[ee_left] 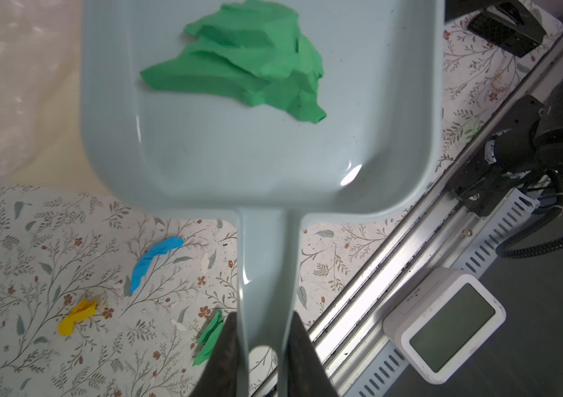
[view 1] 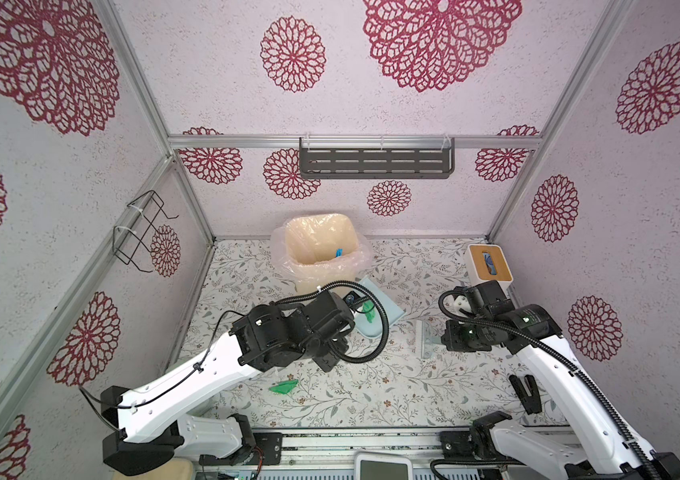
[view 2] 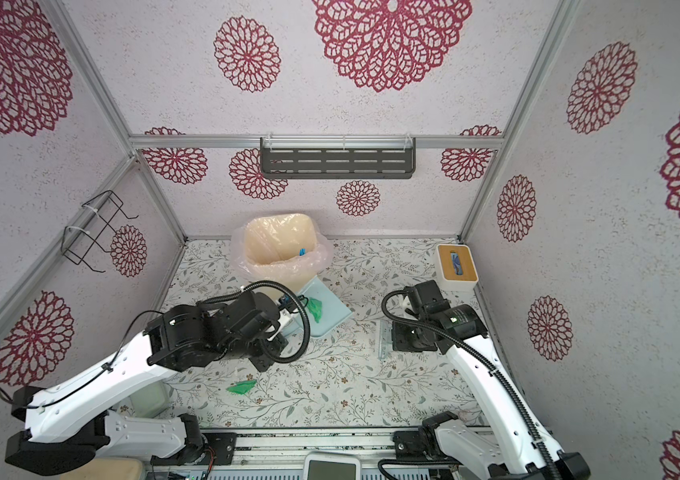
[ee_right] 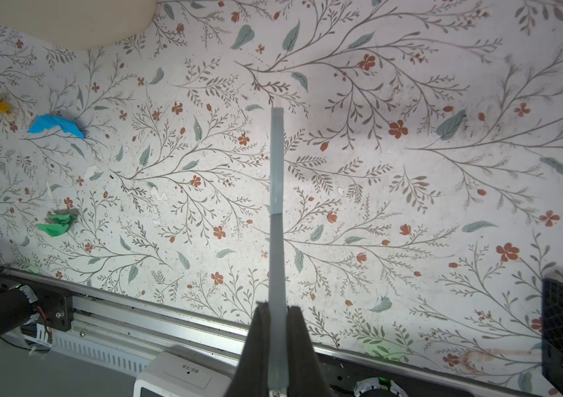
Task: Sweep away the paper scraps from the table
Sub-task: 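Lift the dustpan toward the bin with the left while the right draws the brush back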
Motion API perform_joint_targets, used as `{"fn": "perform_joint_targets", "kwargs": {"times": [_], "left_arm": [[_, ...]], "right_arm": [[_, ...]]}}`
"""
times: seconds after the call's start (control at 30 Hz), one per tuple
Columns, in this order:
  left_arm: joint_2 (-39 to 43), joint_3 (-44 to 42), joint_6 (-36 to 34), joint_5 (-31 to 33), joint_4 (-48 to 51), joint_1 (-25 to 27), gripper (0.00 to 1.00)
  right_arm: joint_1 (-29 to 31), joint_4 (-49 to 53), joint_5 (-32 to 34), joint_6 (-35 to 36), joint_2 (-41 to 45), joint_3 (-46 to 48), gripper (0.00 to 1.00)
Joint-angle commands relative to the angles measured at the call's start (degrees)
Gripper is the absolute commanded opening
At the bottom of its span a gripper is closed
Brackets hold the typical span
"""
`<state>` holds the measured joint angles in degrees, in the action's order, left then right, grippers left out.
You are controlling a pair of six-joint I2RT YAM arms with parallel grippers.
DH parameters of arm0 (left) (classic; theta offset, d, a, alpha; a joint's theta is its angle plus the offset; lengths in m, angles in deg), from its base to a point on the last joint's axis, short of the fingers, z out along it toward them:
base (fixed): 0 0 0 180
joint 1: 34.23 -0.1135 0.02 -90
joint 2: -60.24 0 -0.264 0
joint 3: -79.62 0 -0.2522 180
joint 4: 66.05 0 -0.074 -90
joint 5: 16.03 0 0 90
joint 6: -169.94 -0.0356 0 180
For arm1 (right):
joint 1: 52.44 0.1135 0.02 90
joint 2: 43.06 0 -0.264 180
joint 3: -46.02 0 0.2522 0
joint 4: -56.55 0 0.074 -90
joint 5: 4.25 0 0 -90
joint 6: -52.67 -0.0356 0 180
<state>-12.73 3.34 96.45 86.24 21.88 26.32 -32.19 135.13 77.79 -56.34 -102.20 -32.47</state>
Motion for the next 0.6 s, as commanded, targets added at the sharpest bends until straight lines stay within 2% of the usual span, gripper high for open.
{"fn": "perform_joint_targets", "kwargs": {"times": [0.0,0.3,0.57], "left_arm": [[2.15,4.06,-0.94,1.13,6.10,-4.33,0.00],[3.18,10.21,-5.58,0.58,10.84,-17.95,0.00],[1.76,12.41,-11.39,-2.96,8.72,-32.36,0.00]], "right_arm": [[-1.21,-0.52,-1.60,1.85,1.17,-0.66,0.00],[-3.02,-1.30,-2.82,2.30,2.60,0.24,0.00],[-3.55,-2.11,-3.23,2.00,4.40,1.78,0.00]]}}
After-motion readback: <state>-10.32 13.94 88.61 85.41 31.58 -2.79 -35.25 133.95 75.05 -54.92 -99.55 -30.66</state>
